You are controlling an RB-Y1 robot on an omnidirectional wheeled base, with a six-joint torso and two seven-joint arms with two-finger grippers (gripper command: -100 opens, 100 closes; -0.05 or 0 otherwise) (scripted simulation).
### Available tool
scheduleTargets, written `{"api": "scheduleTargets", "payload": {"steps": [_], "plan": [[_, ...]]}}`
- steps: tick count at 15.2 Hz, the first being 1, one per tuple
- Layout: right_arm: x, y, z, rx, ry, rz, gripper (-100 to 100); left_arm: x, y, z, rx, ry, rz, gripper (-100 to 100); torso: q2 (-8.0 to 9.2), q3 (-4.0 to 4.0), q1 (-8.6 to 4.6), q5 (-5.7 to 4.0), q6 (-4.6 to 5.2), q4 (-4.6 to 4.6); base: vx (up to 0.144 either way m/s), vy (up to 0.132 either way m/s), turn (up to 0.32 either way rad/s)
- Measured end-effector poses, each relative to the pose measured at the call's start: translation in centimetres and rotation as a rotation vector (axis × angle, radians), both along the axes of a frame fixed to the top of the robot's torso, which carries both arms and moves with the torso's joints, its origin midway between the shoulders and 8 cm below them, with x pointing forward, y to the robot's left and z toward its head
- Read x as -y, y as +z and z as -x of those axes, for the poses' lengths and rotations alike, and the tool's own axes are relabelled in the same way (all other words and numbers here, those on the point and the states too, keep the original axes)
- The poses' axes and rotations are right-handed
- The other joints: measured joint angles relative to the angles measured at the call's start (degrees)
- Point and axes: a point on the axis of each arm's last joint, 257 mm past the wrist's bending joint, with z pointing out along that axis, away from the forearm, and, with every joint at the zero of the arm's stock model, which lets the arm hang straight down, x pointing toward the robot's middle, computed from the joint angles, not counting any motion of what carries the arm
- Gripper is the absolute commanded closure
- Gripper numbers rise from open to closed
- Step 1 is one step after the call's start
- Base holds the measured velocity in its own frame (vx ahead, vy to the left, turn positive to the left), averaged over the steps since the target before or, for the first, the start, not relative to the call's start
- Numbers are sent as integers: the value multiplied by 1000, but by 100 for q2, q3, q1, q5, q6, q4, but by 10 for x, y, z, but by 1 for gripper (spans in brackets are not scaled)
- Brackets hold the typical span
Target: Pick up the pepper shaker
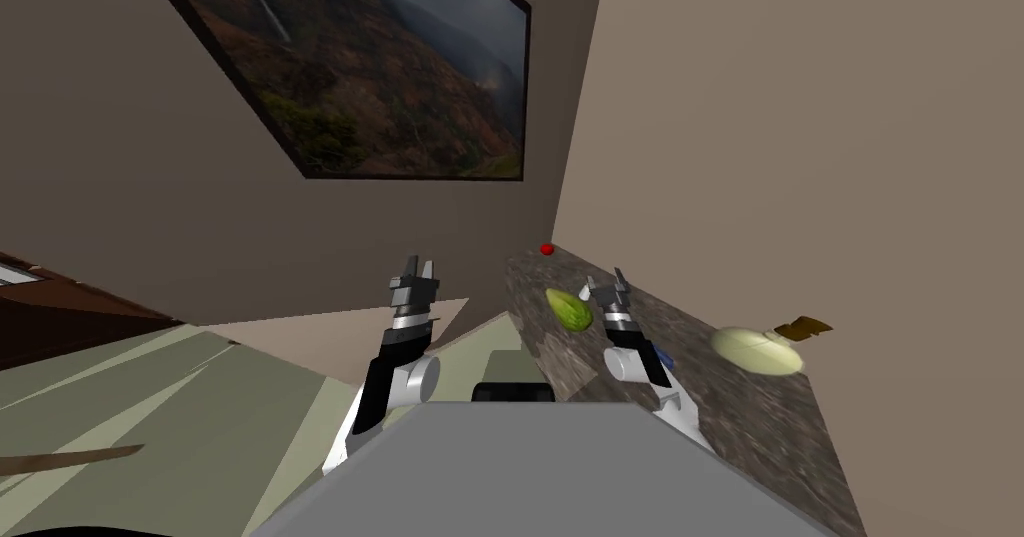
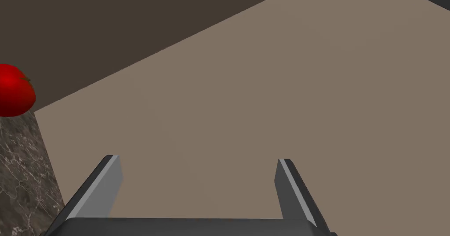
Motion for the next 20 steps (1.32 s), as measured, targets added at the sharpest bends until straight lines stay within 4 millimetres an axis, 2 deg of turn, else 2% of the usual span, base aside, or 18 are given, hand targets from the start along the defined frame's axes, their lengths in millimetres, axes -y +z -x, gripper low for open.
{"api": "scheduleTargets", "payload": {"steps": [11,20], "plan": [[41,-51,-47,-107,75,-318,-100,0,0,0,0,0,0,0,7,3,-5,-1,-3,1,-68,-54,137],[73,-91,-69,-177,91,-570,-100,0,0,0,0,0,0,0,1,0,-2,0,0,0,-55,-43,109]]}}
